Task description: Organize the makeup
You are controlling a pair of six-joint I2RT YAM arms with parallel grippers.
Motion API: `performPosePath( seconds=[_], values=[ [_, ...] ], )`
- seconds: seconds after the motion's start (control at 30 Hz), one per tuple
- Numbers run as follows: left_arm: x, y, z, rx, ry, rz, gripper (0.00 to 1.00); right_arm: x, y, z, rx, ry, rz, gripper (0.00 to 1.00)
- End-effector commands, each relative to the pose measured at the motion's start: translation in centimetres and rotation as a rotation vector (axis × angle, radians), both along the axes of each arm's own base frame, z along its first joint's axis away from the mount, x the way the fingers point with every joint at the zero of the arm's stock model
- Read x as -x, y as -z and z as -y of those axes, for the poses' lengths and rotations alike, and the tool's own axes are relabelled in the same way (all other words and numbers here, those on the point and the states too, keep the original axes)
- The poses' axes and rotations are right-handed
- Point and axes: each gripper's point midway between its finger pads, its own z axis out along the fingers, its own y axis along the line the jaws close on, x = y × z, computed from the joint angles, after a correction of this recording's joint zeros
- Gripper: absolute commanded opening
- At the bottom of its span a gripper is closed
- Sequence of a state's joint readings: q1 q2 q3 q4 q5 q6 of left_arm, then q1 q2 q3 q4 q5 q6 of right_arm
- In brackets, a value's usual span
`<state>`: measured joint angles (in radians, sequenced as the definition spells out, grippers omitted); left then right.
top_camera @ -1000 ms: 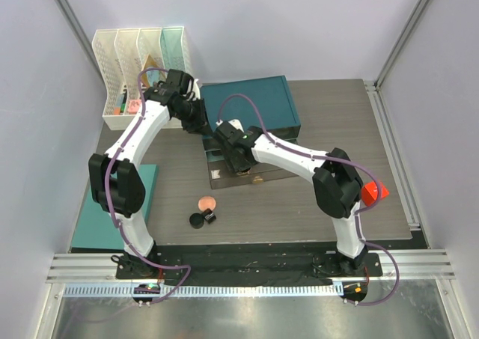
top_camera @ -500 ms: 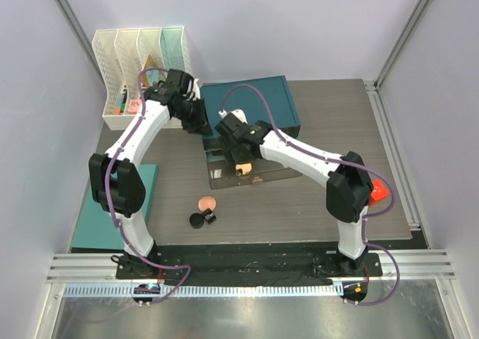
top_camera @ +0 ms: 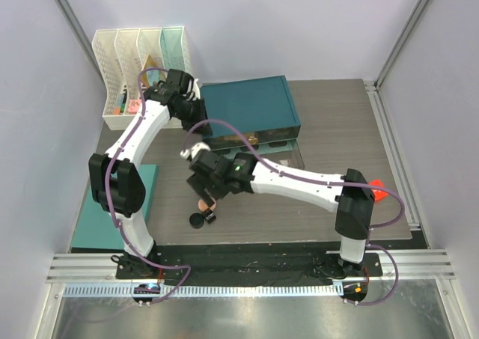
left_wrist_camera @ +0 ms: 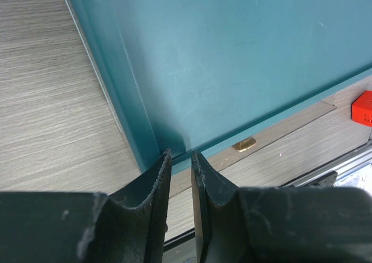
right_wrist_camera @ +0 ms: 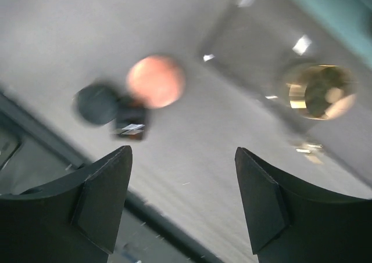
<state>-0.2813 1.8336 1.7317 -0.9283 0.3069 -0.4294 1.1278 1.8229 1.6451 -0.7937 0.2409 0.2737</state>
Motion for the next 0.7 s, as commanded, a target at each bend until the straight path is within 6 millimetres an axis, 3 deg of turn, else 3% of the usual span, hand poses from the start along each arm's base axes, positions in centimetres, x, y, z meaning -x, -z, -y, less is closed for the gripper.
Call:
performPosePath(
  seconds=[0.0,0.23,0.5,0.67],
  values=[
    [2.7,5.3,-3.9,-0.198,-0.024,-0.172,0.24,3.9,2.9,-2.3,0.031,-0.125,-0.073,0.75],
    [3.3,5.6,-4.1,-0.201,-0.025,-0.183,0.24,6.3,6.1,-3.7,0.087,-0.199,-0.128,0.76],
    [3.6,5.6,-4.1,-0.196,-0.022,-0.181,0.24,6.4,8.5,-4.1,0.120,-0.210,-0.150,0.76],
    [3.7,5.6,-4.1,-0.198,-0.021,-0.180,0.24,6.2,9.8,-5.2,0.116,-0.202,-0.160,0.70]
  ],
)
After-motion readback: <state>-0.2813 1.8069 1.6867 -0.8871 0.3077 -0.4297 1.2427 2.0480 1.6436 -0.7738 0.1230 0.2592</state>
